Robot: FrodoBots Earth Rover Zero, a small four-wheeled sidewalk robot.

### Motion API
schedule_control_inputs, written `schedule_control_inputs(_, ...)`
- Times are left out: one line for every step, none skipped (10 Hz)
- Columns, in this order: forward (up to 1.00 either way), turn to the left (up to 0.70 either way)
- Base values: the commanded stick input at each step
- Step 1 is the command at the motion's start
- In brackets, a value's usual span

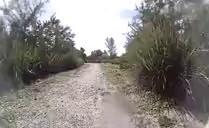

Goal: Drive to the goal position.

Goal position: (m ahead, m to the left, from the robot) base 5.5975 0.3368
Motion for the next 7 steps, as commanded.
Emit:
schedule_control_inputs(0.85, 0.00)
schedule_control_inputs(0.85, 0.00)
schedule_control_inputs(0.85, 0.00)
schedule_control_inputs(0.85, 0.00)
schedule_control_inputs(0.85, 0.00)
schedule_control_inputs(0.85, 0.03)
schedule_control_inputs(0.85, 0.20)
